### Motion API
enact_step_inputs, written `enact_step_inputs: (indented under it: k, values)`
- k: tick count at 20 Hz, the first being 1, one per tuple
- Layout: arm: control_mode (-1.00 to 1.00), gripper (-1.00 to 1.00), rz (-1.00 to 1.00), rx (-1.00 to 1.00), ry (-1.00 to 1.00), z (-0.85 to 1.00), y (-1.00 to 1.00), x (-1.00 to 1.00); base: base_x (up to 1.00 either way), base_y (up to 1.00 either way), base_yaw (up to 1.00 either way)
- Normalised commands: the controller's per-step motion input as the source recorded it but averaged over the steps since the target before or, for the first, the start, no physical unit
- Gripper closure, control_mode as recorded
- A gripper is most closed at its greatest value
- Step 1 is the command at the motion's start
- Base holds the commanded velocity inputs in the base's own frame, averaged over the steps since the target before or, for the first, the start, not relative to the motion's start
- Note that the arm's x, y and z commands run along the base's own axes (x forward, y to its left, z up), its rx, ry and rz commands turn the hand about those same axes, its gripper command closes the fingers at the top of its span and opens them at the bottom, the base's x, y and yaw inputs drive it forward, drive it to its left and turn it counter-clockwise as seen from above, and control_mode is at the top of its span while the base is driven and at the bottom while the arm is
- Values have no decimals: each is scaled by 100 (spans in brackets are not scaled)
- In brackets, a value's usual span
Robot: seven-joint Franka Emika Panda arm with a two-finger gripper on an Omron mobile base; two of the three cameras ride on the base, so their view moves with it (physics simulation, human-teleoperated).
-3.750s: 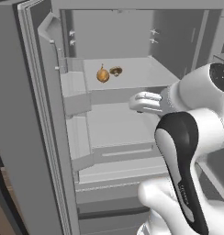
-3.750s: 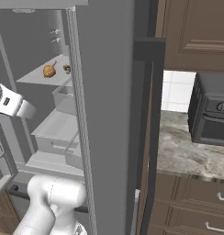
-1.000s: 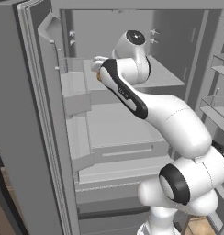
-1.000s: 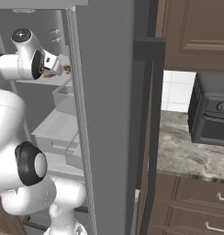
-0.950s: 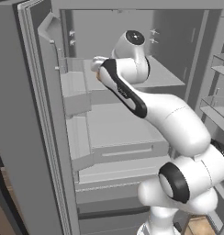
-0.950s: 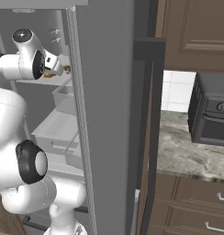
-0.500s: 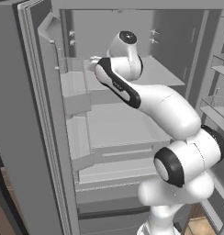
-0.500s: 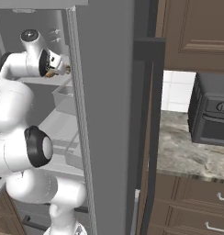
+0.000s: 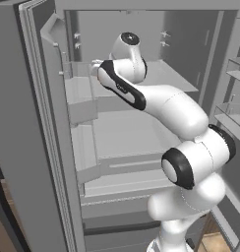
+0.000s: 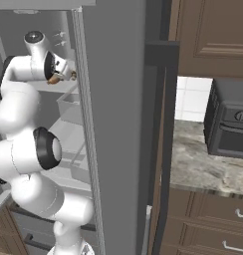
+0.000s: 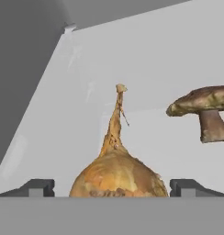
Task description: Gather the onion and mushroom from the fridge and place them on a tray on the dining counter. Then gather the chicken drumstick and fish from the fridge and place them on the other tray.
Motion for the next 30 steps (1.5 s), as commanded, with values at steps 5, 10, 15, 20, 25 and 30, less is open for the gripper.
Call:
enact_step_inputs:
  k: [5,10,15,20,25,30]
  values:
    - [-100,100,0,0,1,-13,10,0,0,0,0]
    - [-100,100,0,0,1,-18,3,0,0,0,0]
    - [-100,100,0,0,-3,-24,-14,-21,0,0,0]
    - [-100,100,-1,0,-14,14,-37,-72,0,0,0]
    - [-100,100,0,0,-10,51,-30,-81,0,0,0]
    - [-100,100,0,0,-1,12,-20,-97,0,0,0]
